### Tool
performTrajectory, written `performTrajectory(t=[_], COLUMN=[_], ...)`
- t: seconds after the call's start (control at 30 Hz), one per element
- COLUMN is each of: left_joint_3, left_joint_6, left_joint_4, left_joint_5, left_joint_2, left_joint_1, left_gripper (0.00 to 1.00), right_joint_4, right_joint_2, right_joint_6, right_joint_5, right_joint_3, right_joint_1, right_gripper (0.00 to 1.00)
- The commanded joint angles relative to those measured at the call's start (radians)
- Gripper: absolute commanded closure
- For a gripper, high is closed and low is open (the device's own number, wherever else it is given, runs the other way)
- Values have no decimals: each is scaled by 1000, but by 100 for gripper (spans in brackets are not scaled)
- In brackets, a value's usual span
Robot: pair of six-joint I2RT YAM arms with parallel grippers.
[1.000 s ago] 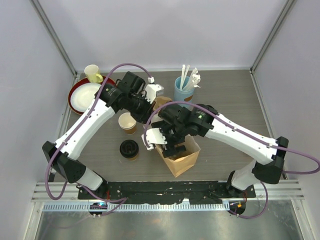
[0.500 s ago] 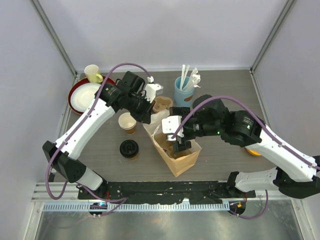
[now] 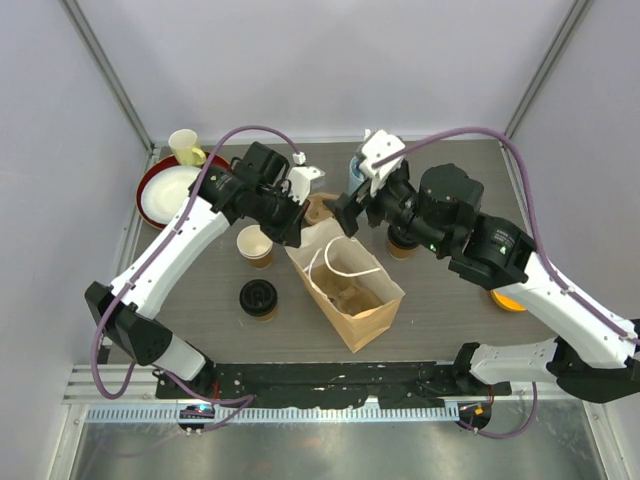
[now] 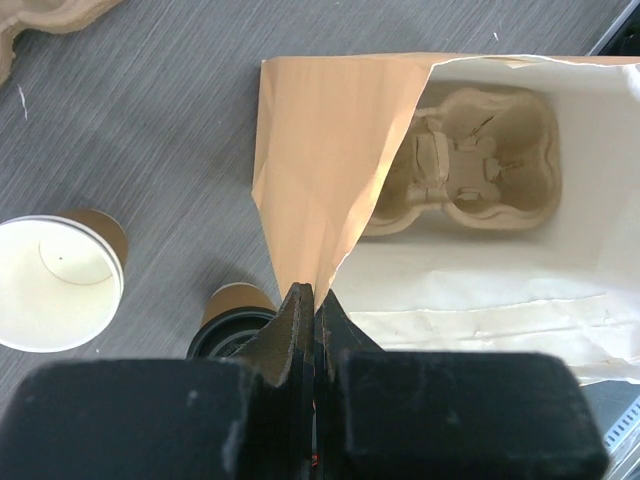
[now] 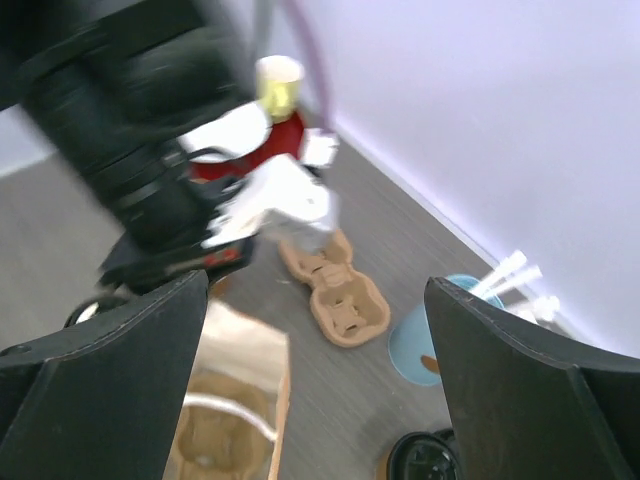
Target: Pack the takeout coffee
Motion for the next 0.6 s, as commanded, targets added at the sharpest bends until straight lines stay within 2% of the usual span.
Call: performTrajectory(t=[0.0, 0.17, 0.3, 0.57], left_joint_3=[-10, -17, -2, -10], left_joint_6=[-17, -26, -22, 3], left_joint_4=[9, 15, 11, 7], left_joint_5=[2, 5, -3, -14], left_joint_2=[-19, -18, -15, -24], left_joint_1=[5, 5, 5, 5], left_gripper=[100, 100, 100, 100], right_joint_4=[119, 119, 75, -57], right_joint_2=[12, -12, -2, 112], right_joint_6=[250, 402, 441, 510], right_joint_5=[258, 310, 379, 324], right_joint_3=[35, 4, 23, 98], right_joint_1=[-90, -190, -234, -321], right_gripper=[5, 5, 5, 5])
